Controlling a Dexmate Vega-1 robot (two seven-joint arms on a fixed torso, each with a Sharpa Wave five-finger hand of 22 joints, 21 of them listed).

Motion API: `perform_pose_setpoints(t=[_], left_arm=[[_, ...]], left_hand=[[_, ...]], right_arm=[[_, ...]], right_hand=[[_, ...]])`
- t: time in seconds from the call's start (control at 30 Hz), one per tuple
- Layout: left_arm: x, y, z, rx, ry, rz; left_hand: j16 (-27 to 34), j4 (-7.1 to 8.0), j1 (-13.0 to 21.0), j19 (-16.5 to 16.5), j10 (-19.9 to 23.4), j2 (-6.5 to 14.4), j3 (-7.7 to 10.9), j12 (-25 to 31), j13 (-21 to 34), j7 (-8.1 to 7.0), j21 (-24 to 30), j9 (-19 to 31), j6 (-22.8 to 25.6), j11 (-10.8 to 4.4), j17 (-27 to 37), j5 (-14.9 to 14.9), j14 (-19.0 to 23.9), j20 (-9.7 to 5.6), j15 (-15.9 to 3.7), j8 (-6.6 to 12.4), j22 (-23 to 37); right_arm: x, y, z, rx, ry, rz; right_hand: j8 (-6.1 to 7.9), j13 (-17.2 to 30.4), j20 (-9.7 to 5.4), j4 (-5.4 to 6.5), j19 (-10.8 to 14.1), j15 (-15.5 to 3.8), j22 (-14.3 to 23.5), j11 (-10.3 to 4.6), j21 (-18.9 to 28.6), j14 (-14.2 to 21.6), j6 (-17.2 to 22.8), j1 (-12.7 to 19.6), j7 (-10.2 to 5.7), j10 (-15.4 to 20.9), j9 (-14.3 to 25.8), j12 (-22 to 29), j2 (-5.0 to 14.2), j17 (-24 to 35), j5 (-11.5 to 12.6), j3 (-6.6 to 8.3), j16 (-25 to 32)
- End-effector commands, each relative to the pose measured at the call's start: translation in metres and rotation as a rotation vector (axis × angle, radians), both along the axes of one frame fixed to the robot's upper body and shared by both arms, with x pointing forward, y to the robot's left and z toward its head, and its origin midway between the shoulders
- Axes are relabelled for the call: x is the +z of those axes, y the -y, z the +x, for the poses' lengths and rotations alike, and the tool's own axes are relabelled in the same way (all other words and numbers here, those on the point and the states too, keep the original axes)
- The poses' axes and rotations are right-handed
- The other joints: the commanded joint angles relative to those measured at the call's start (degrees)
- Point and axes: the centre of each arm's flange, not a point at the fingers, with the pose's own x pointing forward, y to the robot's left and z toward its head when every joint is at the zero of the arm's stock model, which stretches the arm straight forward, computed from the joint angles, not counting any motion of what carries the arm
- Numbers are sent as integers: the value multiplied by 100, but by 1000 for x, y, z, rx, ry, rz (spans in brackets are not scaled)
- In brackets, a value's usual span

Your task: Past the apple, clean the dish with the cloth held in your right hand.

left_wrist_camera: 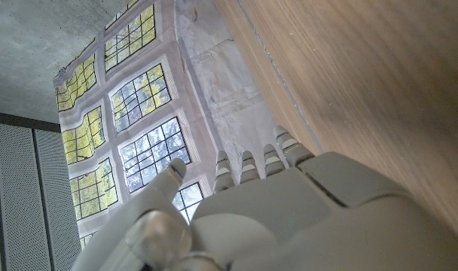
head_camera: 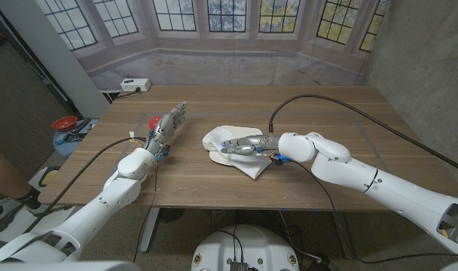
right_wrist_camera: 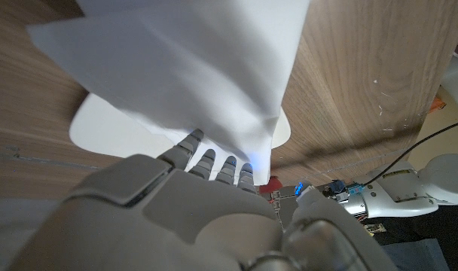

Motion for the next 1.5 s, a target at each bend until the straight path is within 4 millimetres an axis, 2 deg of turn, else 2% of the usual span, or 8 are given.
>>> perform_pose_setpoints(t=[0.03, 0.53, 1.03, 1.5], left_arm=[[0, -4, 0, 4, 0, -5], [-2, -3, -5, 1, 9, -2], [-8, -5, -18, 14, 18, -8], [-10, 0, -26, 16, 11, -14]], left_hand=[[-6, 5, 15, 34, 16, 31, 44, 16, 17, -11, 11, 18, 44, 12, 9, 12, 5, -10, 21, 13, 11], [-6, 3, 18, 35, 20, 27, 56, 15, 18, -11, 11, 20, 50, 16, 9, 10, 7, -12, 22, 6, 11], [-7, 3, 19, 36, 19, 26, 67, 12, 18, -11, 11, 22, 56, 21, 10, 9, 8, -11, 23, 1, 12], [-4, 9, 20, 38, 34, 33, 82, 16, 18, -5, 11, 23, 71, 30, 11, 8, 16, -9, 29, -1, 12]], right_arm=[[1, -4, -7, 13, -11, 6], [-4, -3, -11, 9, -9, 19], [-18, 2, 2, -36, 2, 59], [6, 9, 0, -44, 103, 137]], right_hand=[[1, 17, -171, -16, 33, -46, 6, -25, -12, 34, 33, 76, -10, -15, 12, 2, 653, 12, 43, 53, -3], [-5, 17, -185, -25, 49, -60, 5, -24, -12, 50, 37, 92, -12, -14, 12, 2, 649, 8, 41, 94, -3], [-15, 17, -189, -26, 66, -64, 5, 21, -11, 72, 24, 95, -1, -18, 13, 1, 641, 8, 35, 129, 1], [6, 18, -185, -36, 159, -66, 4, 57, 13, 155, 89, 108, 24, 63, 14, 28, 635, 4, 28, 175, 23]])
